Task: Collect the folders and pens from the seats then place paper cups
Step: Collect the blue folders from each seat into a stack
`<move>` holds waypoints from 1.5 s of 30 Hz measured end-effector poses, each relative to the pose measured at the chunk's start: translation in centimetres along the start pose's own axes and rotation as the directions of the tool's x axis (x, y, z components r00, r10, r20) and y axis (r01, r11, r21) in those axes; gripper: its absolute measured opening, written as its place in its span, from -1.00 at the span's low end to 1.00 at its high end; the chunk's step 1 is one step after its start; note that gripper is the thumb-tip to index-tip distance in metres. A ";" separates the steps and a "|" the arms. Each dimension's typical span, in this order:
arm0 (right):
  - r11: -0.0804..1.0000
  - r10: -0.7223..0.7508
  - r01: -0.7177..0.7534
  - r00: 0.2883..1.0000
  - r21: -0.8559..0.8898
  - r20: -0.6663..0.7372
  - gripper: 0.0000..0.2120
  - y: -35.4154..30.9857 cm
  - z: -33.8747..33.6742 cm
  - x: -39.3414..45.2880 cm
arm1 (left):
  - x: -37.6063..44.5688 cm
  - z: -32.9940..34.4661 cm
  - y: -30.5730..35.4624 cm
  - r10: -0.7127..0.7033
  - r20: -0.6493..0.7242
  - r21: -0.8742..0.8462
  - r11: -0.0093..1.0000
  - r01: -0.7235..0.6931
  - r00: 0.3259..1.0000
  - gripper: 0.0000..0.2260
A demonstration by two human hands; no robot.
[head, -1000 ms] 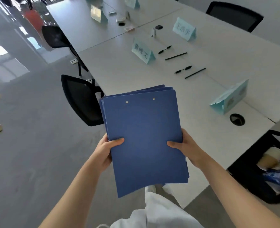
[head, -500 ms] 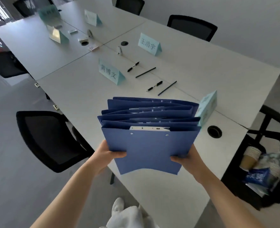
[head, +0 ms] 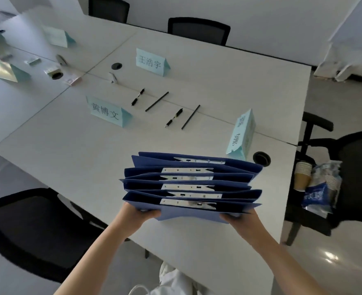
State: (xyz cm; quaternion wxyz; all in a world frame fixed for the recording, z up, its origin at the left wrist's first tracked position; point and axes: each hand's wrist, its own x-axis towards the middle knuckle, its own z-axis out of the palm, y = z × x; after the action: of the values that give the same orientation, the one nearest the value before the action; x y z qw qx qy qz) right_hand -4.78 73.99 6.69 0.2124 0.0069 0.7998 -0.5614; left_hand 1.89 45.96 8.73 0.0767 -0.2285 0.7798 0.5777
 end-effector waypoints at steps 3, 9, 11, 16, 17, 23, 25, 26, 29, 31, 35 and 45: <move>0.999 0.021 -0.023 0.998 -0.038 -0.061 -0.69 0.1 1.1 -1.1 | 0.7 -1.0 -0.3 0.020 0.050 0.028 0.999 -0.022 0.999 -0.50; 0.998 0.060 -0.060 0.997 -0.023 -0.041 -0.59 -0.2 1.6 -2.4 | 1.4 -1.2 -1.3 0.027 0.139 0.051 0.998 -0.034 0.990 -0.52; 0.997 0.078 -0.078 0.997 -0.006 -0.008 -0.59 -0.3 1.7 -2.5 | 1.4 -1.0 -1.7 0.027 0.175 0.072 0.997 -0.040 0.984 -0.55; 0.993 0.115 -0.114 0.993 0.021 -0.011 -0.56 0.5 1.7 -2.5 | 2.0 -0.7 -2.9 0.029 0.203 0.120 0.991 -0.055 0.979 -0.55; 0.993 0.117 -0.117 0.993 0.011 0.006 -0.59 0.7 1.7 -2.4 | 2.3 -0.6 -3.0 0.042 0.207 0.122 0.990 -0.069 0.977 -0.54; 0.990 0.143 -0.143 0.990 -0.001 -0.004 -0.54 1.5 1.8 -1.4 | 3.1 0.1 -3.5 0.079 0.210 0.116 0.988 -0.105 0.975 -0.50; 0.988 0.149 -0.148 0.989 0.034 -0.023 -0.55 1.8 1.9 -1.2 | 3.2 0.6 -3.8 0.101 0.174 0.080 0.990 -0.116 0.980 -0.48; 0.987 0.155 -0.153 0.987 0.046 -0.035 -0.53 1.9 2.0 -1.0 | 3.5 0.8 -3.9 0.108 0.145 0.057 0.991 -0.118 0.983 -0.47; 0.995 0.090 -0.089 0.995 0.035 -0.040 -0.41 2.2 2.0 -0.4 | 4.0 1.1 -4.2 0.137 0.107 0.008 0.990 -0.138 0.985 -0.46; 0.995 0.098 -0.097 0.995 0.007 -0.018 -0.44 2.4 1.8 -0.1 | 4.1 1.2 -4.3 0.146 0.100 0.001 0.989 -0.147 0.984 -0.47; 0.994 0.106 -0.107 0.994 0.031 0.015 -0.47 2.6 1.2 -0.2 | 5.0 0.8 -3.9 0.152 0.166 0.020 0.987 -0.157 0.974 -0.33; 0.915 0.374 -0.382 0.924 0.128 0.082 -0.54 4.4 -2.1 -0.8 | 9.0 2.9 -1.1 -0.166 0.406 0.195 0.976 0.092 0.899 -0.33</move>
State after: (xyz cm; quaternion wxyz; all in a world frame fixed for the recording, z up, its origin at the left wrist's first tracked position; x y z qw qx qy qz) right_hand -3.64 77.73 3.59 0.3381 0.1609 0.7353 -0.5650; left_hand -5.99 45.97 3.40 0.3000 -0.1428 0.7749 0.5377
